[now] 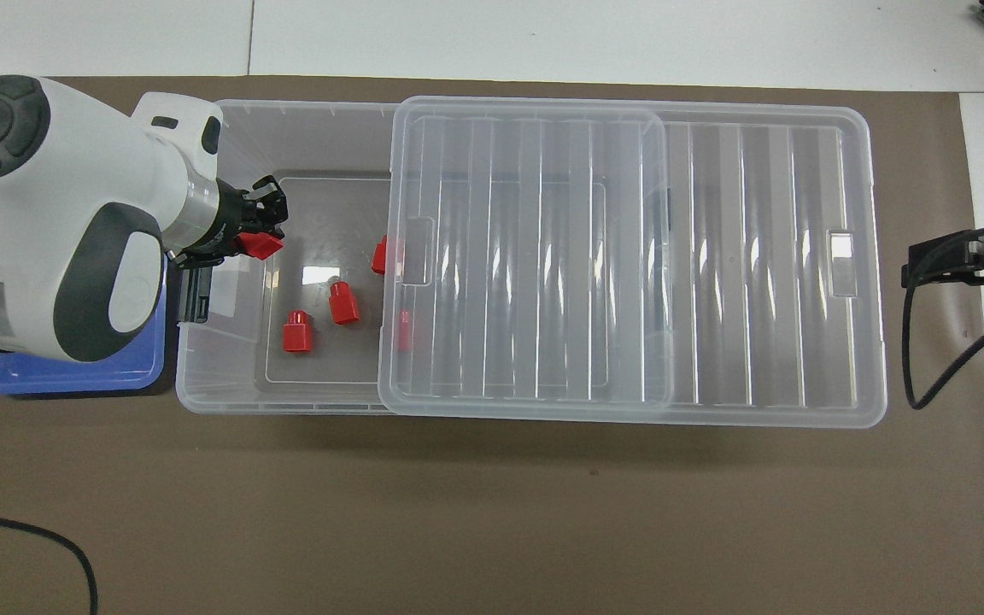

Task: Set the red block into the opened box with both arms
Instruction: 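Carry the red block over the open box with the left gripper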

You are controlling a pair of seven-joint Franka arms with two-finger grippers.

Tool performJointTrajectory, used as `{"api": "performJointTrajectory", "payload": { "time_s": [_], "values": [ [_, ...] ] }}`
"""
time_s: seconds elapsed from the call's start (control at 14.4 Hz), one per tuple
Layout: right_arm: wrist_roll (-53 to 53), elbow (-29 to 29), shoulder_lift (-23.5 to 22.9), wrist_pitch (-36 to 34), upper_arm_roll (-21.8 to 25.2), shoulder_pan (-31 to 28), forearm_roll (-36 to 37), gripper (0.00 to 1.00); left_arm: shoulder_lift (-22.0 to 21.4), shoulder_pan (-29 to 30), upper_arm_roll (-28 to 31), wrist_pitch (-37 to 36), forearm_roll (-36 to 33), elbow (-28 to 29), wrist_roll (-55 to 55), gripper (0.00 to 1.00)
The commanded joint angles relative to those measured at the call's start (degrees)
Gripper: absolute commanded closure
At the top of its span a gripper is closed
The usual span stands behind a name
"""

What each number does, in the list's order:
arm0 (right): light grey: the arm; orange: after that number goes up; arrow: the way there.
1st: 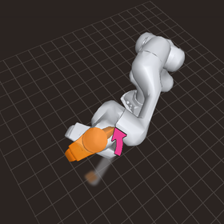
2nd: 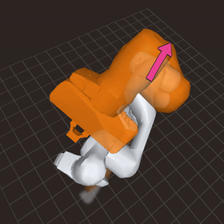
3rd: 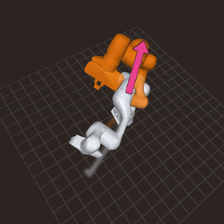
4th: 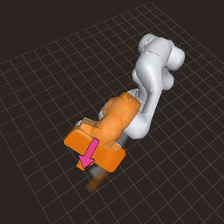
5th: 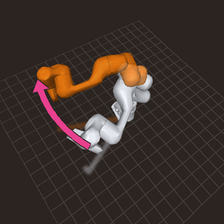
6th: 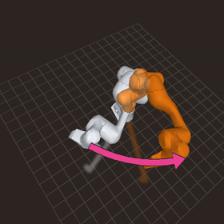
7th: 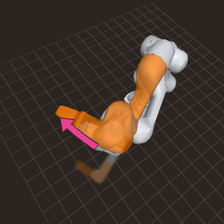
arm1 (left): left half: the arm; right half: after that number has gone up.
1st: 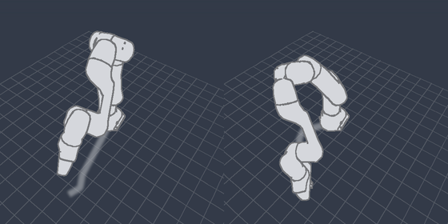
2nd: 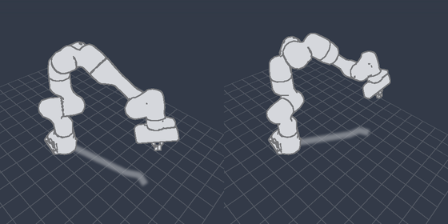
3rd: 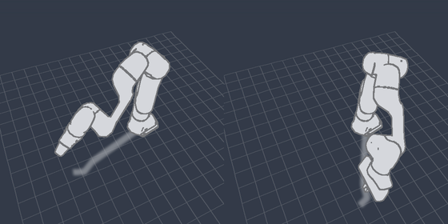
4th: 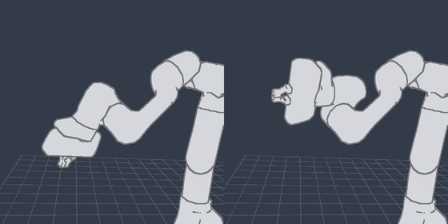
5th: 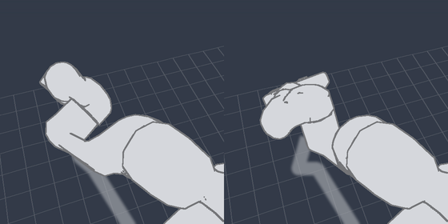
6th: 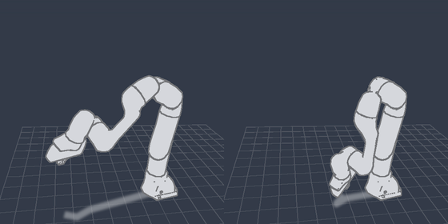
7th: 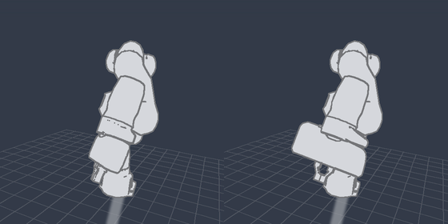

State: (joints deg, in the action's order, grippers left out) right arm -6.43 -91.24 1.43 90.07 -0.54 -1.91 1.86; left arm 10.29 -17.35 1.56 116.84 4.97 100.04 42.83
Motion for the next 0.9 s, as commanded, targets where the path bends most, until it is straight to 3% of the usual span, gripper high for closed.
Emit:
{"api": "performJointTrajectory", "payload": {
  "time_s": [0.0, 0.21, 0.62, 0.83],
  "values": [
    [-0.61, 0.19, -0.37, 0.01, -0.43, -0.55, -0.81, 0.0, -2.73, -1.46, 0.9, 6.8, -0.39, 7.18, -0.55, 1.0],
    [-0.78, 0.01, -0.29, 0.1, -0.43, -0.46, -0.63, 0.0, -1.5, -1.9, 0.81, 10.86, -3.65, 9.3, -1.96, 1.0],
    [-0.78, -0.07, -0.46, 1.06, -0.43, -0.46, -0.28, 0.0, 5.43, -3.31, 0.9, 16.49, -5.49, 7.2, -2.84, 1.0],
    [-0.52, -1.56, -0.29, 3.17, -0.26, -0.55, -0.28, 0.0, 9.22, -3.4, 0.9, 17.89, -9.71, 5.26, -2.93, 1.0]
  ]
}}
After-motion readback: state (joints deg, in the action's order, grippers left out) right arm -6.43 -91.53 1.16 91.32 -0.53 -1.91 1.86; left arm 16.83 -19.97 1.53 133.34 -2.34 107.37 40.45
